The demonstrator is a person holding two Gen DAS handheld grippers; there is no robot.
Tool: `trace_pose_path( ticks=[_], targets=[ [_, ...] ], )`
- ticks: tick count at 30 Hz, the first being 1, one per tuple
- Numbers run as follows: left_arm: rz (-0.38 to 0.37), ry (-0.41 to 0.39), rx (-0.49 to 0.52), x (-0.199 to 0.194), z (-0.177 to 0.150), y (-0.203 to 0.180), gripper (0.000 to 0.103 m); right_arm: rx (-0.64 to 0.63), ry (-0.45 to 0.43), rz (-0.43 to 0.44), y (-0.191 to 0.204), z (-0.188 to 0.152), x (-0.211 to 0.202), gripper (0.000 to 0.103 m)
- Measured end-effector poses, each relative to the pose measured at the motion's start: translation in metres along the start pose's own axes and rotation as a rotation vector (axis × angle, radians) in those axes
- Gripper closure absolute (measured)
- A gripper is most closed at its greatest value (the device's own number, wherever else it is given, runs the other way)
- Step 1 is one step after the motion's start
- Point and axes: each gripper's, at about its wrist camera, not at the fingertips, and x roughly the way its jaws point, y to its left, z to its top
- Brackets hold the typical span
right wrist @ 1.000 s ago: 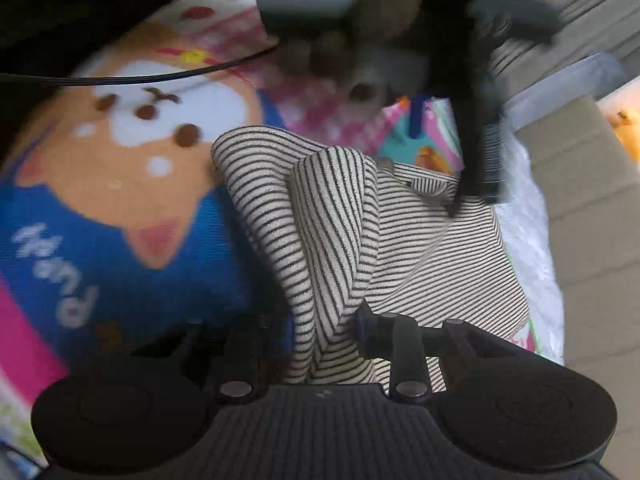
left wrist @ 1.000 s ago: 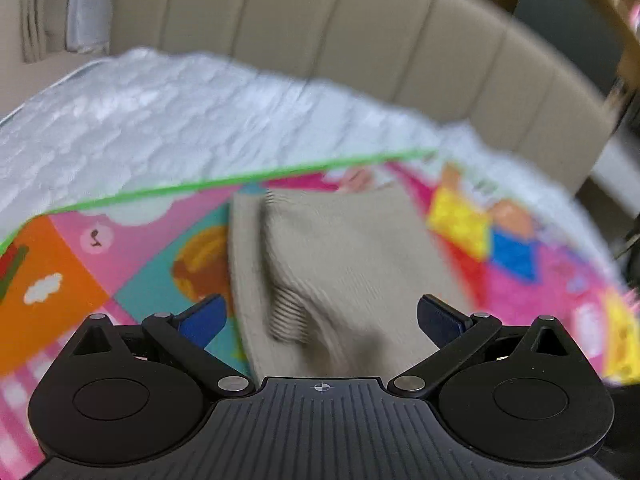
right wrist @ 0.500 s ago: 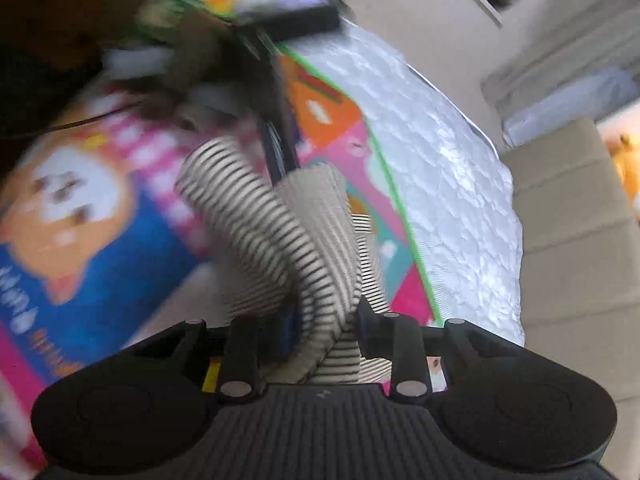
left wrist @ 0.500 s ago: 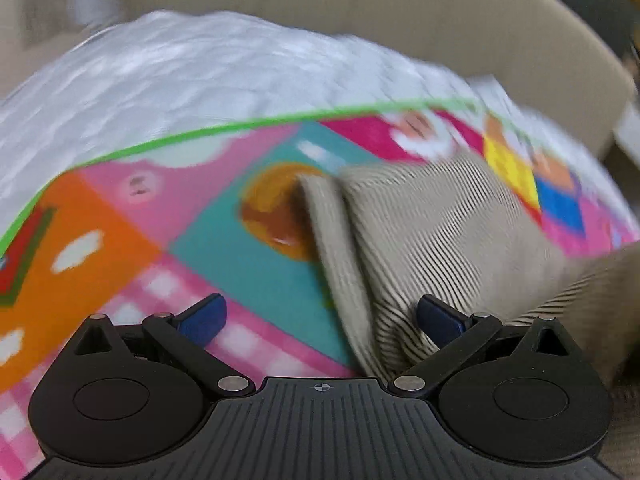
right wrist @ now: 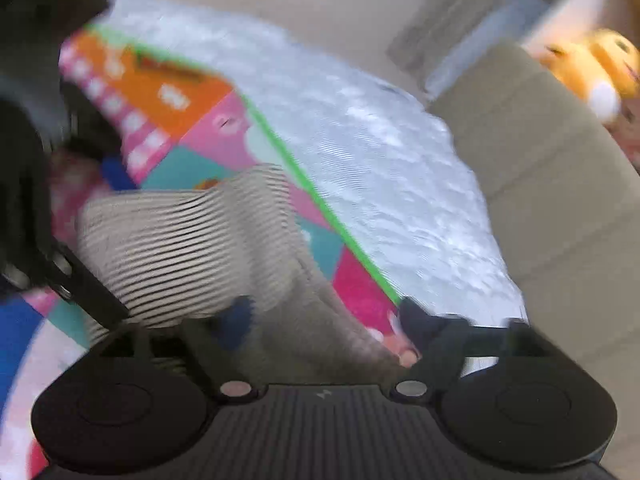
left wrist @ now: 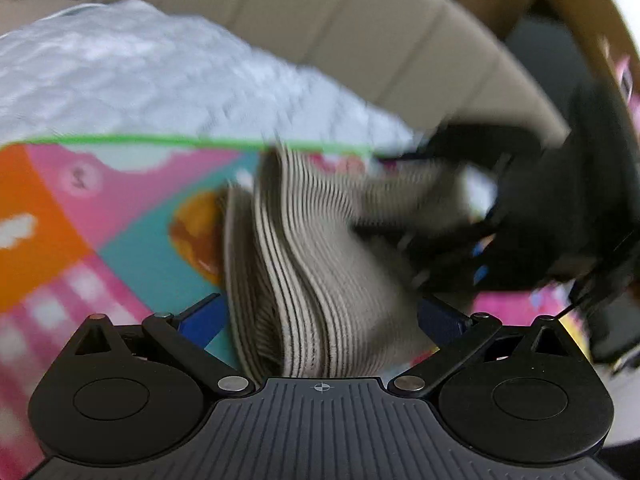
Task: Fold clothes
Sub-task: 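Release the shirt with the right gripper and press the fold flat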
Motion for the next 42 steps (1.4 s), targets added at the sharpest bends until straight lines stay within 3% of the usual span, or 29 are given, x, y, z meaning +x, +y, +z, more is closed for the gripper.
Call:
trace_pose_path(
  ticks=[4,7,10,11,14,17,20,30,35,37,39,42],
  targets=[
    [0.024,-0.009,-0.022,0.002,-0.002,0.004,0.0,0.305,-0.079,0.002,-0.028,-0.026,-0.031,0.0],
    [0.054,-0.033,-0.068,-0.002,0.001,0.009,0.0,0.476,-0.11,-0.133,-0.037,-0.048,-0.032,0.0],
    [0.076,-0.046,-0.126,-0.001,0.004,0.014,0.0,0.565,-0.028,-0.245,-0.035,-0.069,0.007,0.0],
    [0.086,-0.05,-0.13,-0.001,0.004,0.014,0.0,0.589,0.01,-0.247,-0.032,-0.075,0.023,0.0],
    [0.115,-0.06,-0.12,-0.003,0.004,0.013,0.0,0.744,-0.034,-0.257,-0.032,-0.092,0.033,0.0],
    [0.126,-0.061,-0.132,-0.001,0.005,0.014,0.0,0.736,-0.033,-0.286,-0.026,-0.093,0.029,0.0],
    [0.138,-0.052,-0.129,0.004,0.008,0.014,0.0,0.695,0.039,-0.301,-0.03,-0.082,0.028,0.0],
    [0.14,-0.049,-0.117,0.0,0.005,0.013,0.0,0.774,0.395,-0.324,-0.051,-0.022,0.031,0.0],
    [0.104,-0.047,-0.102,-0.005,0.0,0.017,0.0,0.762,0.35,-0.391,-0.065,0.031,-0.003,0.0],
    [0.1,-0.043,-0.098,-0.009,-0.002,0.018,0.0,0.863,0.403,-0.463,-0.082,0.055,-0.004,0.0],
    [0.107,-0.037,-0.088,-0.013,-0.005,0.016,0.0,0.971,0.376,-0.413,-0.085,0.066,-0.013,0.0],
    [0.112,-0.034,-0.081,-0.016,-0.007,0.015,0.0,1.095,0.245,-0.345,-0.065,0.052,-0.038,0.0]
  ],
)
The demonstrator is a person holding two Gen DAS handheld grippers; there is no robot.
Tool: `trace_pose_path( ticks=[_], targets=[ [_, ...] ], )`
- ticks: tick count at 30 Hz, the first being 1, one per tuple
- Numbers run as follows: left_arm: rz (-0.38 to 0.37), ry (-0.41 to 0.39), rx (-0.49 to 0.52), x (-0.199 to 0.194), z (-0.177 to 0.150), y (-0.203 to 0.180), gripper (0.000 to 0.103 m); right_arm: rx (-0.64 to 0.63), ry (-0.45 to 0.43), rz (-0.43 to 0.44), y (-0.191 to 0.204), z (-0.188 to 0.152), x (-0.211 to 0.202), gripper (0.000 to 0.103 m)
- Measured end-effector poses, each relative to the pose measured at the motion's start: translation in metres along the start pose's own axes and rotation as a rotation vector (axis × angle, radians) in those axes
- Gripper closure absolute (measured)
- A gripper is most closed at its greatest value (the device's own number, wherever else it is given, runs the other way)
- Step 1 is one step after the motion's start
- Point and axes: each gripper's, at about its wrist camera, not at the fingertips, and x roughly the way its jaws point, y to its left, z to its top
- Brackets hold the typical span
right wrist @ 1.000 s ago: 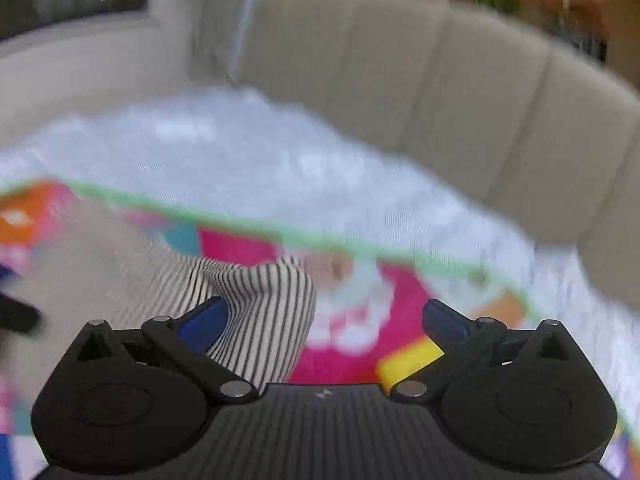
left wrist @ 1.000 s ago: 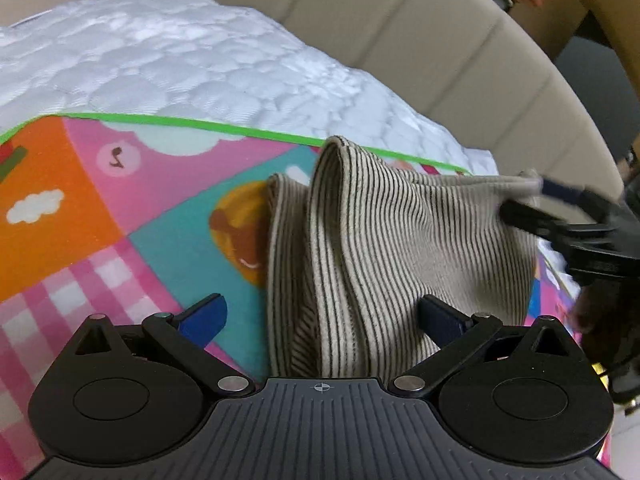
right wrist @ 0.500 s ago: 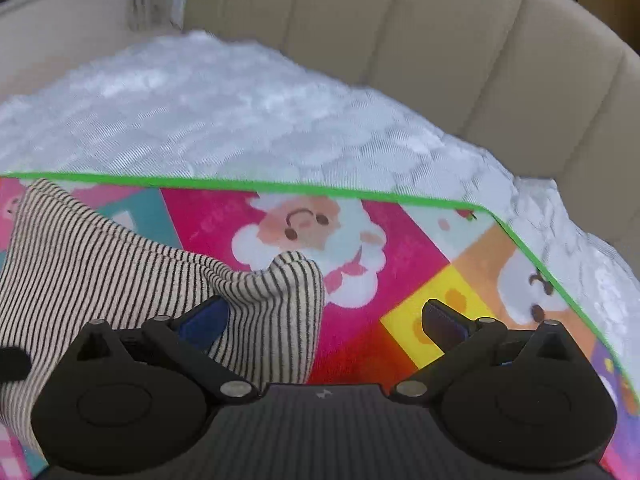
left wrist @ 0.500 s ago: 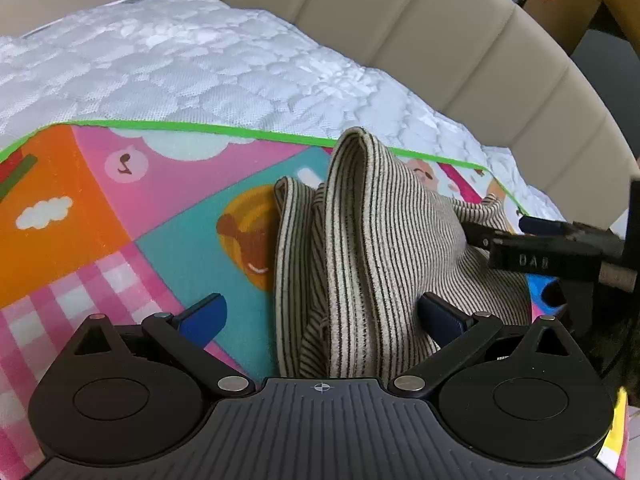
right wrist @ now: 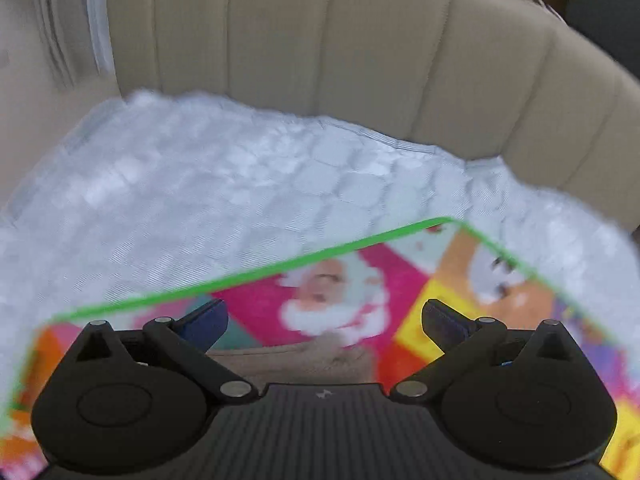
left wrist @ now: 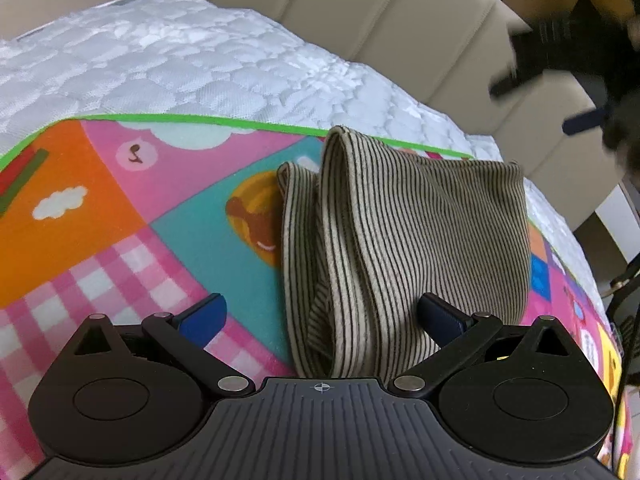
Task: Fold clothes
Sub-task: 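Release the shirt with the right gripper and press the fold flat, then grasp the folded shirt end with the right gripper and lift it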
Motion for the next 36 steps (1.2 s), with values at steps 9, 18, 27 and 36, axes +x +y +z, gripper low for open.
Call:
trace_pose_path(
  ticks=[9,18,27,36],
  targets=[
    [-0.066,-0.085,-0.013,0.002,-0.015,0.011,0.0,-0.148,-0.116,0.196,-0.057,-0.116,0.013,0.0],
    [0.117,-0.091,-0.018,-0.029,-0.013,-0.036,0.0,-0.042,-0.001,0.306,-0.087,-0.111,0.106,0.0],
    [0.375,-0.184,0.106,-0.051,0.046,-0.113,0.0,-0.007,0.041,0.374,-0.1,-0.111,0.114,0.0],
    [0.357,-0.337,-0.122,-0.015,0.027,-0.055,0.0,0.169,0.06,0.45,-0.113,-0.116,0.114,0.0]
  ],
)
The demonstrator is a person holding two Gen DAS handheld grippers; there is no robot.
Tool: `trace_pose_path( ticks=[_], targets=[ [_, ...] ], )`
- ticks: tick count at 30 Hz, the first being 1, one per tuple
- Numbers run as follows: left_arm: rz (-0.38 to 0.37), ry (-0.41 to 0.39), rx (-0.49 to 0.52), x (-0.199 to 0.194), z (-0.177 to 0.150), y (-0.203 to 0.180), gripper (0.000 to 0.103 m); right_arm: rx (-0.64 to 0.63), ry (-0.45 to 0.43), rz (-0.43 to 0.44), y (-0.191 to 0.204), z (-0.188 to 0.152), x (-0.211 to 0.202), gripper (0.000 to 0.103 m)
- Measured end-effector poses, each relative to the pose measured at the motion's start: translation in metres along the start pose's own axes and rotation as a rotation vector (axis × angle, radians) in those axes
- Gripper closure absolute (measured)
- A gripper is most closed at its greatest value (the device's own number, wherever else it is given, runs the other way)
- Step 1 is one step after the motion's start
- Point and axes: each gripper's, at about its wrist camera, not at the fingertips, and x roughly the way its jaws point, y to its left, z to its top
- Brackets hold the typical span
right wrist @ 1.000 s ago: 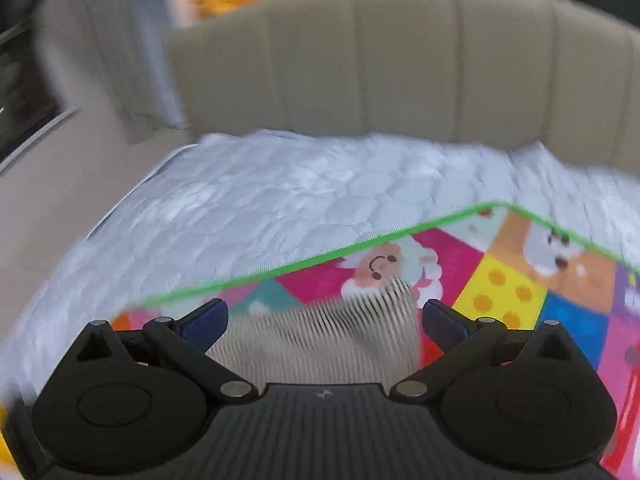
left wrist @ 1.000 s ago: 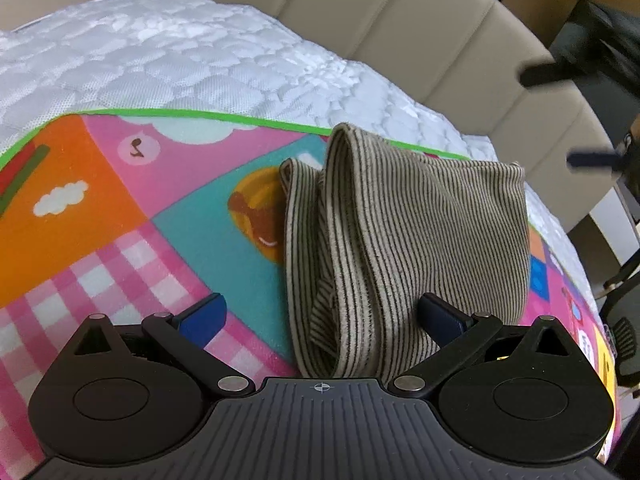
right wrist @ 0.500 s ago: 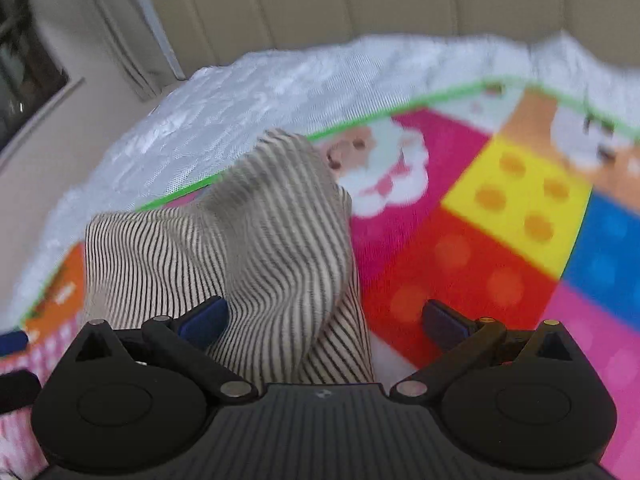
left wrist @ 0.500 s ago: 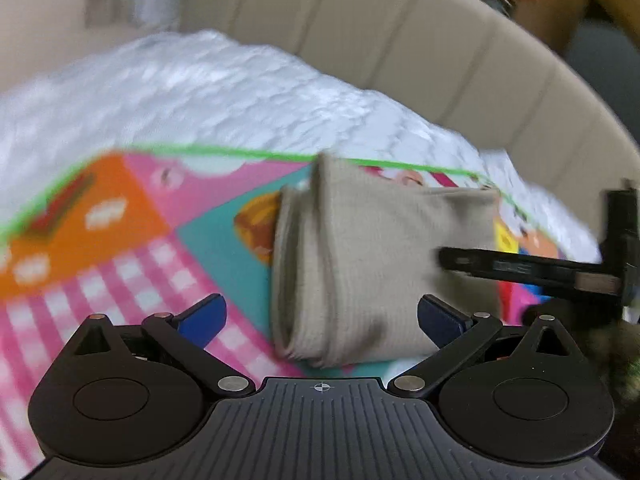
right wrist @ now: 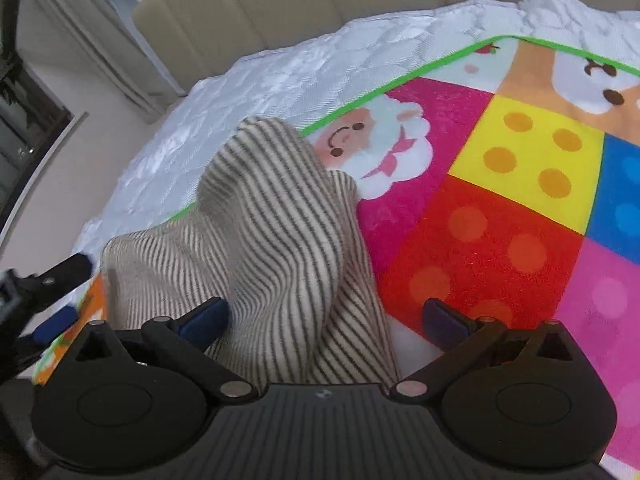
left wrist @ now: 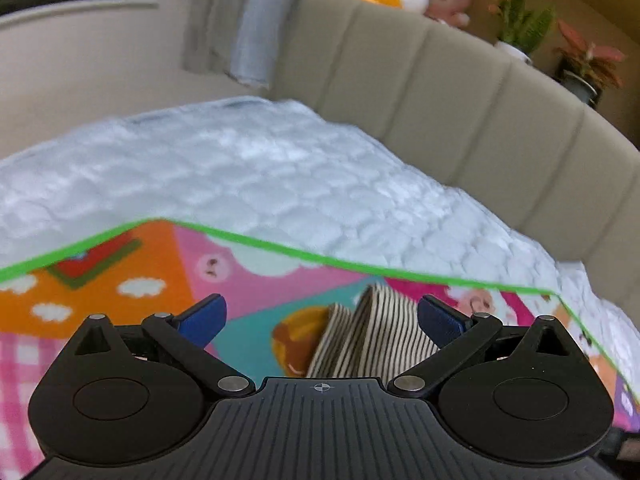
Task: Fold clothes
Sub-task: 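Grasp the folded shirt end with the right gripper and lift it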
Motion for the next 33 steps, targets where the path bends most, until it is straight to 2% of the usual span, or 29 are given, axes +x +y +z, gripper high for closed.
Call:
trace_pose_path(
  ticks=[4,7,10,12,14,19,23,26,28,30,32,33],
  targets=[
    [-0.14,-0.006,0.101,0.015,-0.001,0.002,0.0,0.012,-0.186,-0.031,0.003,0.002,-0.032,0.0],
    [-0.212,-0.023,0.222,0.02,-0.003,-0.005,0.0,-0.085,-0.343,-0.145,0.016,0.005,-0.042,0.01],
    [-0.229,-0.042,0.288,0.028,-0.006,-0.009,0.0,-0.171,-0.317,-0.249,0.026,0.011,-0.018,0.012],
    [-0.203,-0.017,0.294,0.04,-0.007,-0.01,0.0,-0.207,-0.278,-0.309,0.025,0.015,0.005,0.012],
    [-0.176,0.03,0.291,0.055,-0.009,-0.006,0.0,-0.183,-0.259,-0.297,0.015,0.023,0.015,0.001],
    [-0.199,0.124,0.232,0.071,-0.008,0.005,0.0,-0.112,-0.255,-0.19,-0.007,0.028,0.011,0.001],
    [-0.22,0.145,0.205,0.077,-0.01,0.011,0.0,-0.147,-0.257,-0.176,0.005,0.017,-0.031,0.01],
    [-0.225,0.163,0.175,0.076,-0.009,0.015,0.0,-0.124,-0.215,-0.154,0.015,-0.001,-0.057,0.015],
    [-0.219,0.164,0.179,0.074,-0.009,0.015,0.0,-0.094,-0.138,-0.168,0.016,-0.018,-0.054,0.017],
    [-0.211,0.164,0.187,0.072,-0.01,0.015,0.0,-0.086,-0.103,-0.202,0.013,-0.033,-0.039,0.016],
    [-0.212,0.17,0.189,0.072,-0.011,0.015,0.0,-0.129,-0.12,-0.233,0.015,-0.033,-0.032,0.007],
    [-0.211,0.17,0.192,0.071,-0.012,0.016,0.0,-0.153,-0.131,-0.249,0.017,-0.033,-0.028,0.007]
  ],
)
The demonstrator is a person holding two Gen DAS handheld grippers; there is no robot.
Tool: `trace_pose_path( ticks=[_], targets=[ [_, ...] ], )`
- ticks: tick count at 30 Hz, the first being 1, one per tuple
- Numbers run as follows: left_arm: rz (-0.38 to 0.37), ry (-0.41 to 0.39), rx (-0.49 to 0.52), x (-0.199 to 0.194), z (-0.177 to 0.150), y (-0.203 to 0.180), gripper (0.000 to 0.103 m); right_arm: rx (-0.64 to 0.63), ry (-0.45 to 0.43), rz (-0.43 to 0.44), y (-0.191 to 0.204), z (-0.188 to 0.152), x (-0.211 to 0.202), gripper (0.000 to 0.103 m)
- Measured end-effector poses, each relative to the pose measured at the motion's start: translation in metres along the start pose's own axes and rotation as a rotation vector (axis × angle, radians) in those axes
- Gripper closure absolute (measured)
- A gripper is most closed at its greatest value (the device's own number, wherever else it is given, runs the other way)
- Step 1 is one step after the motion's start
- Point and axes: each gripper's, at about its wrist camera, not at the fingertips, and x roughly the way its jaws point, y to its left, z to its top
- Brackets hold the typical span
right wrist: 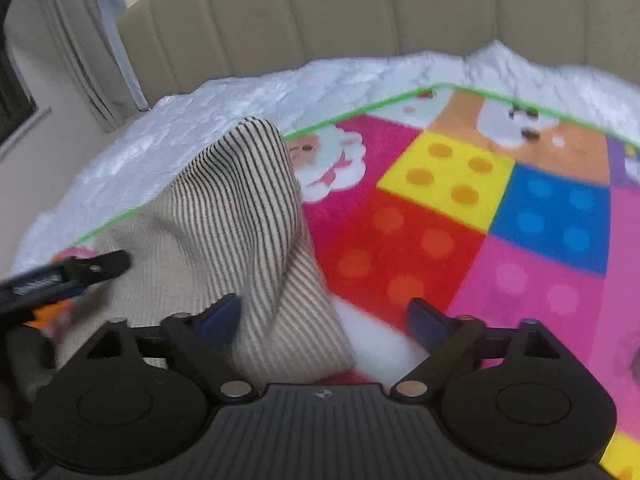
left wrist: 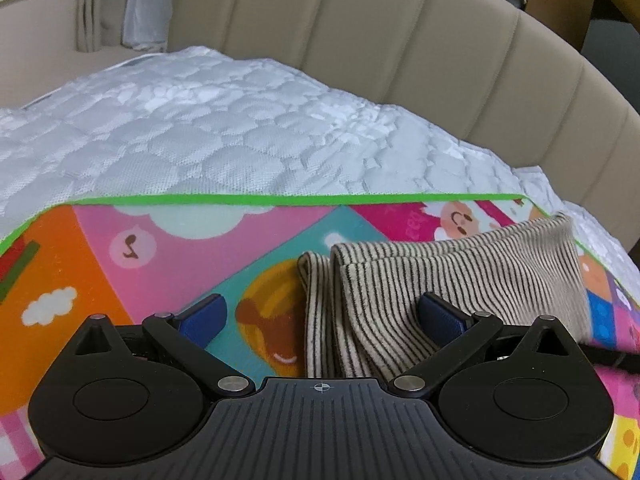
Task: Fold clothes
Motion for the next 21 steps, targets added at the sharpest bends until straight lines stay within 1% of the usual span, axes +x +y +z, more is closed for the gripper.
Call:
trace_pose_path(
  ticks=[3,7,8,9,10,11,12,13,14,15,16,19,21],
  targets=[
    [0.015,-0.006,0.018,-0.002,-0.002,-0.002,0.0,-0.049,-0.028,-0.014,0.005,-0.002,0.0,0.006],
    [0.043,-0.031,0.077,-0.006,-0.001,-0.008,0.0,-0.057,-0.077,0.002,0.004,-0.001,-0.01,0.005],
    [0.045,-0.031,0.081,-0.006,-0.002,-0.008,0.0,-0.056,-0.092,0.008,0.004,0.001,-0.014,0.008],
    [0.046,-0.031,0.082,-0.005,-0.002,-0.008,0.0,-0.067,-0.132,0.025,0.006,0.004,-0.024,0.01],
    [0.043,-0.028,0.076,-0.004,-0.002,-0.007,0.0,-0.087,-0.17,0.029,0.01,0.009,-0.031,0.015],
    [0.039,-0.023,0.067,-0.003,-0.001,-0.006,0.0,-0.109,-0.208,0.03,0.014,0.015,-0.037,0.026],
    [0.033,-0.018,0.054,-0.002,0.0,-0.004,0.0,-0.13,-0.245,0.032,0.018,0.02,-0.043,0.035],
    [0.028,-0.012,0.042,-0.002,0.0,-0.002,0.0,-0.138,-0.259,0.018,0.02,0.027,-0.041,0.051],
    [0.023,-0.009,0.033,-0.001,0.0,-0.001,0.0,-0.147,-0.252,-0.002,0.021,0.034,-0.031,0.058],
    [0.02,-0.007,0.028,-0.001,0.0,0.0,0.0,-0.156,-0.242,-0.022,0.021,0.042,-0.02,0.059],
    [0.019,-0.007,0.027,-0.001,0.0,0.0,0.0,-0.161,-0.22,-0.039,0.021,0.048,-0.006,0.059],
    [0.017,-0.01,0.036,0.0,0.0,0.0,0.0,-0.1,-0.065,-0.041,0.009,0.058,0.047,0.059],
    [0.014,-0.012,0.034,0.001,0.001,0.0,0.0,-0.113,-0.051,-0.065,0.005,0.058,0.063,0.056]
  ],
)
